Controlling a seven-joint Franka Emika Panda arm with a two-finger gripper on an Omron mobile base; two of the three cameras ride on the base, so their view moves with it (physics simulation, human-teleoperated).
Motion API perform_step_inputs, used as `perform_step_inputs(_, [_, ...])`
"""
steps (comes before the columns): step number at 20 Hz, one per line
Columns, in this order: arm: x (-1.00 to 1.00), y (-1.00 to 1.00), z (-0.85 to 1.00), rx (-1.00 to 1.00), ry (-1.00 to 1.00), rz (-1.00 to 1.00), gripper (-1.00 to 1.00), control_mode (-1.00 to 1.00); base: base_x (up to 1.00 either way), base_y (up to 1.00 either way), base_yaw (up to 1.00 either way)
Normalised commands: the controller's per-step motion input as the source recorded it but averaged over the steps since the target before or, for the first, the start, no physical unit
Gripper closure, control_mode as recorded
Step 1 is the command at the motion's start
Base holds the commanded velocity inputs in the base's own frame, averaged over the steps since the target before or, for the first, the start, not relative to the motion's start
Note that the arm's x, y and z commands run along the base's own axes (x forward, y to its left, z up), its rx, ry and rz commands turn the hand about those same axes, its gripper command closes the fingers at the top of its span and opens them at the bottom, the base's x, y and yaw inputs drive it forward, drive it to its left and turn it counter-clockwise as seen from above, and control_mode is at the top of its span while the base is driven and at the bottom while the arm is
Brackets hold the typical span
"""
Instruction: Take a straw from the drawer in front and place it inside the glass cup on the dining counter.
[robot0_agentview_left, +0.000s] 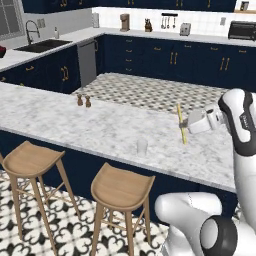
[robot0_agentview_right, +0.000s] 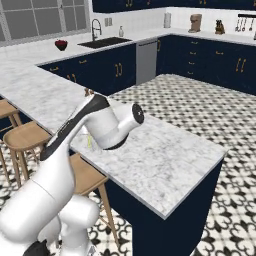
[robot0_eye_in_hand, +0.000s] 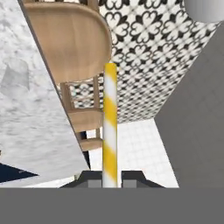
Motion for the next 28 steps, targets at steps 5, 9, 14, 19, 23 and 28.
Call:
perform_step_inputs(5, [0.59, -0.04, -0.09, 0.24, -0.01, 0.23, 1.0, -1.0, 0.0, 0.0, 0.0])
perform_step_inputs(9, [0.76, 0.05, -0.14, 0.15, 0.0, 0.19, 1.0, -1.0, 0.0, 0.0, 0.0])
perform_step_inputs(14, [0.66, 0.26, -0.4, 0.03, -0.02, 0.12, 1.0, -1.0, 0.0, 0.0, 0.0])
perform_step_inputs(19, [0.42, 0.51, -0.79, 0.0, -0.13, 0.02, 1.0, -1.0, 0.0, 0.0, 0.0])
perform_step_inputs(23, [0.24, 0.25, -0.22, 0.0, -0.03, 0.0, 1.0, -1.0, 0.0, 0.0, 0.0])
perform_step_inputs(28, [0.26, 0.25, 0.0, 0.0, 0.0, 0.0, 1.0, -1.0, 0.0, 0.0, 0.0])
